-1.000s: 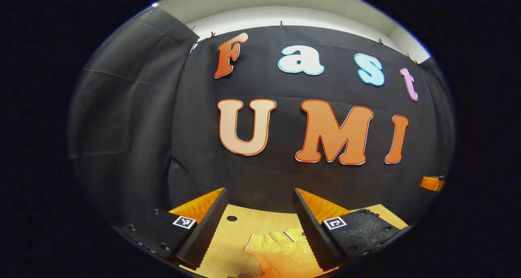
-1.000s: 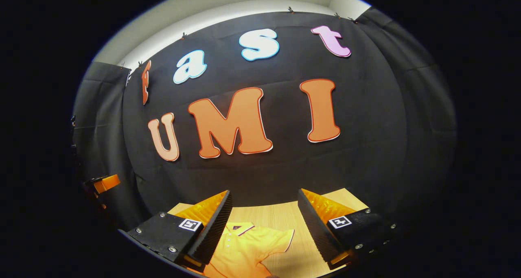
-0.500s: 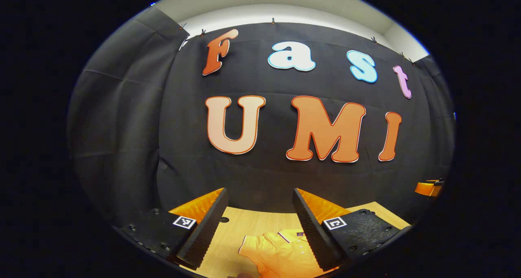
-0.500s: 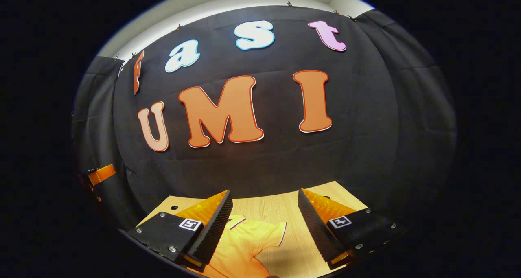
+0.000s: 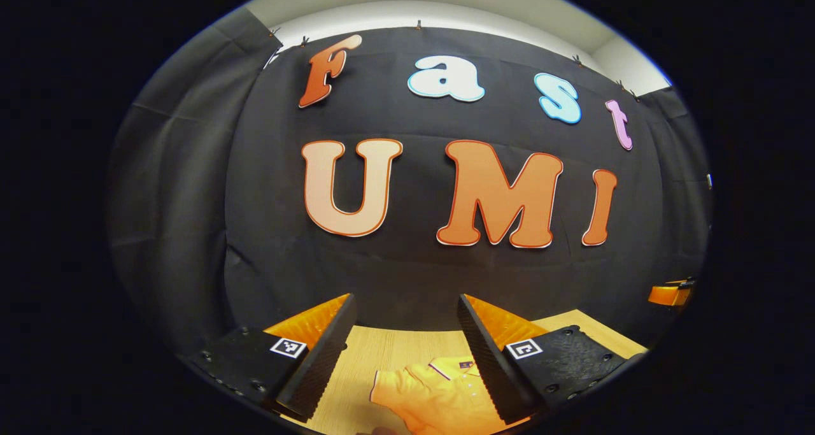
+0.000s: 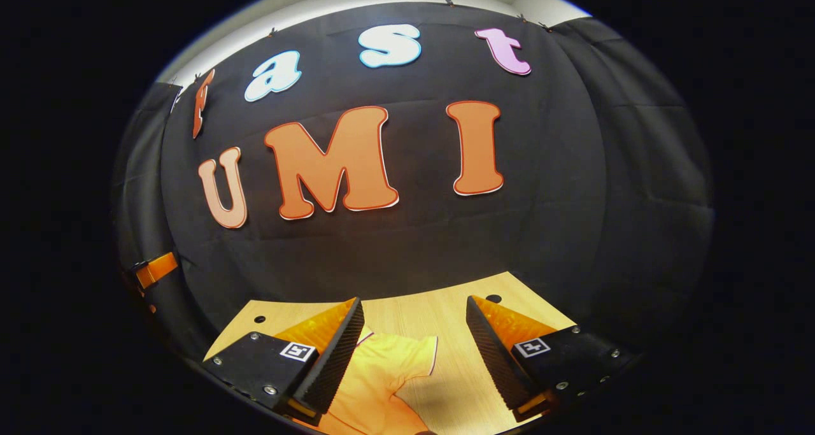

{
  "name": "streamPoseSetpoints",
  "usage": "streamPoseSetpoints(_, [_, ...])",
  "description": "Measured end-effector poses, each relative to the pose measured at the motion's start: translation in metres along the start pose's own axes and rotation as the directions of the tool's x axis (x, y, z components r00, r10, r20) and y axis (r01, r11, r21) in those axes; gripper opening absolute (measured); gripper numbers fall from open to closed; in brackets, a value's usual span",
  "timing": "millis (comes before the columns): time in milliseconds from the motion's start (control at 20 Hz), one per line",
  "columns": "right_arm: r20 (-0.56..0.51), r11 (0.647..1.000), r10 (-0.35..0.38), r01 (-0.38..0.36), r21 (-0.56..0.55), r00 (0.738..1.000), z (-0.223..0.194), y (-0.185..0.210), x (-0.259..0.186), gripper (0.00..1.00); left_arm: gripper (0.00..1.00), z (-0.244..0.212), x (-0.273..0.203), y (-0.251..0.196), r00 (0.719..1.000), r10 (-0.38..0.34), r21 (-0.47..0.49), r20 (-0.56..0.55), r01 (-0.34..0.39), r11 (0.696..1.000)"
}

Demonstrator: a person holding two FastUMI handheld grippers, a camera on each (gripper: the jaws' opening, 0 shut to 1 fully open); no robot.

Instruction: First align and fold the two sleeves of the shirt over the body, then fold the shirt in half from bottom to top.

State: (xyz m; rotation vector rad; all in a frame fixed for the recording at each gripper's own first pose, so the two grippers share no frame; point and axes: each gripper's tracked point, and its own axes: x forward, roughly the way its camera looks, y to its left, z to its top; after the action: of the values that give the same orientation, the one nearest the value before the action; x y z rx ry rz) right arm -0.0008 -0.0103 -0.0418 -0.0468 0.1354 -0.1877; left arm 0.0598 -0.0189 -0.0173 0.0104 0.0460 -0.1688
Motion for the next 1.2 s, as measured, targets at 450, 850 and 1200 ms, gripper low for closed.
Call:
streamPoseSetpoints(450, [-0.259, 0.998, 0.010, -0.026, -0.060, 0.966, -0.044, 0.012, 0.067, 0.98, 0.98, -0.014, -0.004, 0.027, 0.999, 0.040, -0.014, -0.032, -0.040, 0.999])
streamPoseSetpoints(850, [-0.591, 0.999, -0.011, -0.019, -0.044, 0.807, -0.122, 0.002, 0.139, 0.98, 0.98, -0.020, -0.007, 0.069, 0.990, 0.131, -0.007, -0.047, -0.132, 0.991])
streamPoseSetpoints(1200, [-0.780, 0.995, -0.099, 0.037, -0.097, 0.618, -0.205, -0.022, 0.181, 0.99, 0.98, -0.044, 0.001, 0.099, 0.973, 0.206, -0.013, -0.102, -0.208, 0.978])
